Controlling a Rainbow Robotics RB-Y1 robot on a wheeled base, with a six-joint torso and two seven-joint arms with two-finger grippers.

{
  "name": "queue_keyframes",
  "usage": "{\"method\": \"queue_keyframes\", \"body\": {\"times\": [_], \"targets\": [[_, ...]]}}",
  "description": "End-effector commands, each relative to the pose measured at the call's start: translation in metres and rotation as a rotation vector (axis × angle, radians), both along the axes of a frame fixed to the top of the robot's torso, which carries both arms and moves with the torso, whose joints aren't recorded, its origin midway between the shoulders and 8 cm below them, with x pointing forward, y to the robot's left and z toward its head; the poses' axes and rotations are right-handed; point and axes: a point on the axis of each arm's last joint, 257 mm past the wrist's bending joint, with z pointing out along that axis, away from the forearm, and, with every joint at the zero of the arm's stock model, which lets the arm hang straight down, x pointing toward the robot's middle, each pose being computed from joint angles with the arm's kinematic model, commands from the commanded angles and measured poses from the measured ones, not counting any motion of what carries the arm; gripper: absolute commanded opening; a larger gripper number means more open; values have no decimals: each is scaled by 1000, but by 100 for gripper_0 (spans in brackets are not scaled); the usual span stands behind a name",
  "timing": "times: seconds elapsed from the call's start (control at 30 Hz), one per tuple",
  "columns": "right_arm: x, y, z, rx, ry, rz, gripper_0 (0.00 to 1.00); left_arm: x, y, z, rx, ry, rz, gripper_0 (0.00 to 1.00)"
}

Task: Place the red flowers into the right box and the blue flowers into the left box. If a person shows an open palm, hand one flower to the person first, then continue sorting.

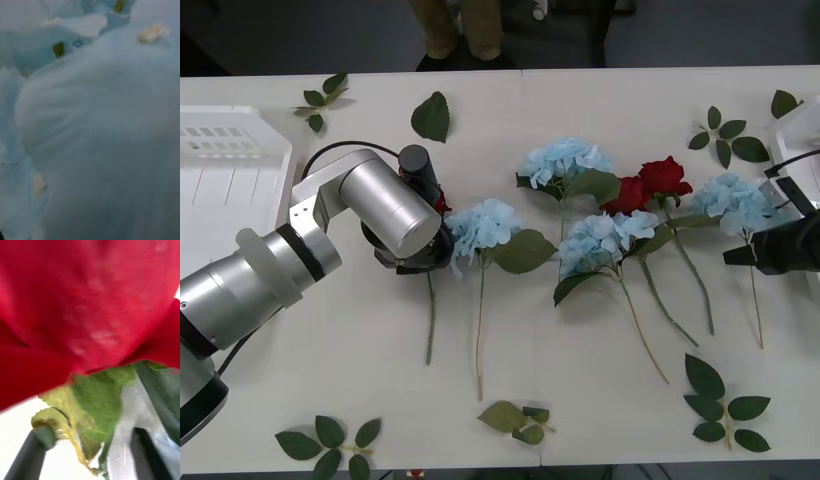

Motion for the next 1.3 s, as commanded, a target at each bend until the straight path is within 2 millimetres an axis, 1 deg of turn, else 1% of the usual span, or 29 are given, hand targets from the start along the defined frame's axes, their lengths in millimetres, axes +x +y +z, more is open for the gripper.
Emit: {"method": "queue_keyframes", "body": {"times": [0.03,0.13,0.17,0.2,0.23,0.27,0.3,0.33,0.47,0.53,0.63,0.73,0.77,0.8,0.83,0.9,0.93,1.0,1.03,1.1,1.13,1.17,1.23,1.3], "targets": [[16,22,7,-44,-56,75,89,7,3,3,46,-15,-54,0],[19,28,-1,-62,-61,82,83,7,4,3,51,-15,-61,0],[21,30,-4,-69,-67,80,72,7,5,3,54,-15,-65,0],[21,32,-6,-71,-69,83,66,7,5,3,55,-15,-66,0],[23,34,-7,-75,-76,82,49,8,6,3,57,-15,-68,0],[25,37,-8,-76,-84,84,28,8,6,3,58,-15,-71,0],[26,39,-8,-74,-88,84,12,8,7,4,62,-16,-72,0],[28,41,-7,-65,-92,82,0,8,7,4,62,-16,-74,0],[30,44,0,-43,-101,78,0,9,10,4,69,-17,-79,0],[33,44,7,-18,-116,70,0,9,13,4,72,-14,-82,0],[40,41,25,29,-153,48,0,12,23,13,78,-17,-91,0],[47,40,51,91,-201,45,0,15,34,33,83,-2,-129,0],[48,42,66,131,-226,57,0,13,38,43,75,10,-140,0],[48,43,72,151,-239,59,0,12,41,48,71,15,-143,0],[50,44,89,191,-270,69,0,12,44,61,58,17,-159,0],[51,51,111,258,-315,92,0,11,45,80,44,15,-201,0],[50,59,125,304,-342,116,0,12,45,93,32,6,-232,0],[49,72,148,385,-390,151,0,14,44,112,12,-7,-282,0],[47,85,166,456,-429,177,0,15,40,127,-6,-22,-338,0],[46,95,184,518,-470,204,0,17,38,142,-26,-37,-387,0],[44,106,203,576,-504,235,0,19,37,157,-43,-56,-441,0],[42,112,209,602,-514,250,0,20,37,163,-48,-68,-471,0],[36,131,241,698,-551,304,0,23,32,183,-74,-115,-569,0],[31,146,263,736,-570,358,0,24,28,195,-81,-149,-644,0]]}}
